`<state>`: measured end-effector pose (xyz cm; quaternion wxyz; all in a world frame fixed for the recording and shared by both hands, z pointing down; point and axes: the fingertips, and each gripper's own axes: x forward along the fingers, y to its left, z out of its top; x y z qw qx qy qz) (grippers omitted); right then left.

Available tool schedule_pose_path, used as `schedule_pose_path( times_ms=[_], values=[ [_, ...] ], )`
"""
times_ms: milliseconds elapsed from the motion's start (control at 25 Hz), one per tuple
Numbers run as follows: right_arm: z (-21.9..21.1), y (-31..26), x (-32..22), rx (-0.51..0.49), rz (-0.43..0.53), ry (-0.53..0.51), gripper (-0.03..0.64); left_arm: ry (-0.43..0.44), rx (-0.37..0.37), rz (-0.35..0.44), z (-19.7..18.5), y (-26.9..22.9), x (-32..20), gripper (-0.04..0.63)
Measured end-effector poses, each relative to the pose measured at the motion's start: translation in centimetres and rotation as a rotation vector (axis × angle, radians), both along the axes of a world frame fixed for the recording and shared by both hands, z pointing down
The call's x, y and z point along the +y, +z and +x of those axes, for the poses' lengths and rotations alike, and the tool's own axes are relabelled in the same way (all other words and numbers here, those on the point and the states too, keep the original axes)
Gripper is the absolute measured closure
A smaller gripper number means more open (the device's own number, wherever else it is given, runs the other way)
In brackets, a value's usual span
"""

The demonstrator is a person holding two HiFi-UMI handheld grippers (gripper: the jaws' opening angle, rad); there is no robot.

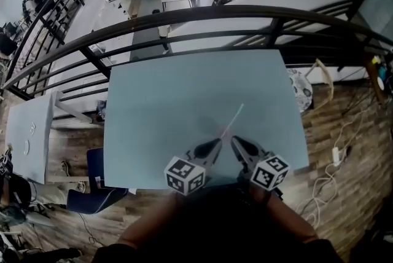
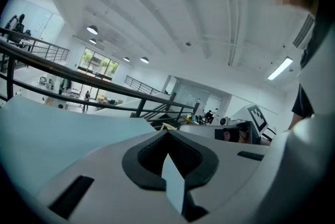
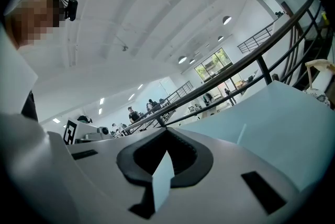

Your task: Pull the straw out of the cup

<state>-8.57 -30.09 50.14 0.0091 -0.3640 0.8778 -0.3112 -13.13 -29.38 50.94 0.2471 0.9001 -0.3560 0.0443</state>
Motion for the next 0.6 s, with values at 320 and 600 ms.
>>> schedule_pose_path(
  times_ms=[320,600],
  values=[
    [2.9,2.5,-2.6,0.015,-0.053,0.019,0.605,-0.002,0.004,-0.043,2.3,1.8,-2.5,0.584],
    [4.4,6.1,-4.9,0.01,-0.126,0.027,0.604,0.013,-0.026,-0.086,3.9,4.5,-4.7,0.584]
  ],
)
